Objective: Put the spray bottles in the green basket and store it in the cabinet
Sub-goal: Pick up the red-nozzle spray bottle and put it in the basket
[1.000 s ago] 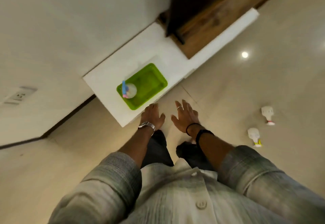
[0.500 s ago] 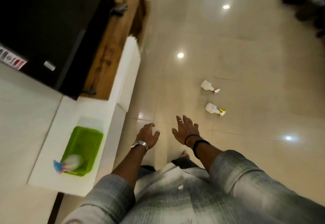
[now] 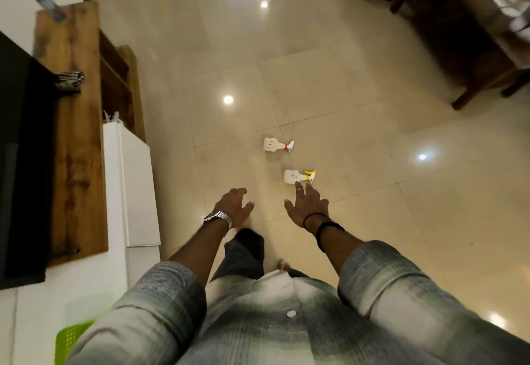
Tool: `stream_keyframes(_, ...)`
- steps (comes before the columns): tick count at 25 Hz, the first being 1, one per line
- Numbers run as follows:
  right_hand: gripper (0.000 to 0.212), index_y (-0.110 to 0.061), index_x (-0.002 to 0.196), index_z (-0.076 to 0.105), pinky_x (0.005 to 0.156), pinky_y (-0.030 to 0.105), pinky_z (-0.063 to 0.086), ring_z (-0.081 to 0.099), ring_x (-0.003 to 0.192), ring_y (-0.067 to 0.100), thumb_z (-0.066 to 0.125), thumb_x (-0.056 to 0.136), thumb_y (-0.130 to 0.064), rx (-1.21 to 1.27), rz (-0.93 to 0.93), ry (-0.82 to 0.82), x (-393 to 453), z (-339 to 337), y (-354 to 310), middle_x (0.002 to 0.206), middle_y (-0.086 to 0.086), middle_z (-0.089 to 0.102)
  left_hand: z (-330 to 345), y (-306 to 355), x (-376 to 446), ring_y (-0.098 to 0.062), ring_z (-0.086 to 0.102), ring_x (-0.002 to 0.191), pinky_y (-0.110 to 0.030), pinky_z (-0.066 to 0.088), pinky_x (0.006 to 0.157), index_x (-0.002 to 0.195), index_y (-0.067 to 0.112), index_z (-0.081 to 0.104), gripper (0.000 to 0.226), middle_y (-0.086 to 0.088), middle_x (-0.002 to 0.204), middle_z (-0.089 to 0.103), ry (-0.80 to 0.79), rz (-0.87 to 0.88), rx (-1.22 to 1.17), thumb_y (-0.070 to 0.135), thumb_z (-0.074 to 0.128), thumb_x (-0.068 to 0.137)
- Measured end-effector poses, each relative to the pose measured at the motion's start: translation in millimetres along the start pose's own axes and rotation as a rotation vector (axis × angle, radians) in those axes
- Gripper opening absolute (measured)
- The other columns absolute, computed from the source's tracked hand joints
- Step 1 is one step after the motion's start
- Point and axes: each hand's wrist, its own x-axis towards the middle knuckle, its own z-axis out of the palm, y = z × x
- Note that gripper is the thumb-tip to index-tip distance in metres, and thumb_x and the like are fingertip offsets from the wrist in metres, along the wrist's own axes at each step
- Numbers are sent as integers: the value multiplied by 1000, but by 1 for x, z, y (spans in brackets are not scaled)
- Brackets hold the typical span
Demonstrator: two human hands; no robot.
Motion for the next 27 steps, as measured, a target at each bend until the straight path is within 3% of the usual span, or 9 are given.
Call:
stream_keyframes(5,70,-19,157,21,110,52,32,28,146,31,40,98,-53,-3,86,1,53,-29,-15,161,9,23,-45,3,73,-33,47,136,-45,43,109,148,14,39,58,-12,151,45,-33,58,54,43,49,99)
stream_keyframes(13,72,-20,156,24,110,53,33,33,143,30,42,95,-52,46,119,76,137,-91,-91,158,9,30,-132,-25,165,-35,46,137,-47,42,109,150,14,35,61,-12,153,43,-72,70,68,45,47,99)
stream_keyframes(17,75,-19,157,18,108,52,35,36,141,32,44,94,-50,39,138,44,160,-97,-109,158,10,29,-147,-26,197,-36,45,137,-47,41,111,151,11,32,62,-15,153,42,-114,50,-28,43,47,100)
stream_keyframes(22,78,-20,158,15,108,55,36,40,138,34,44,93,-51,74,187,-14,195,-105,-111,156,9,31,-159,-17,238,-32,47,137,-40,39,113,148,11,36,59,-13,151,46,-114,-102,-335,44,47,100)
stream_keyframes(27,78,-19,158,16,108,55,35,41,138,35,44,93,-52,136,234,-56,242,-117,-98,156,10,32,-169,-4,284,-33,47,136,-42,40,112,146,12,39,58,-14,149,47,-123,-129,-302,45,46,99)
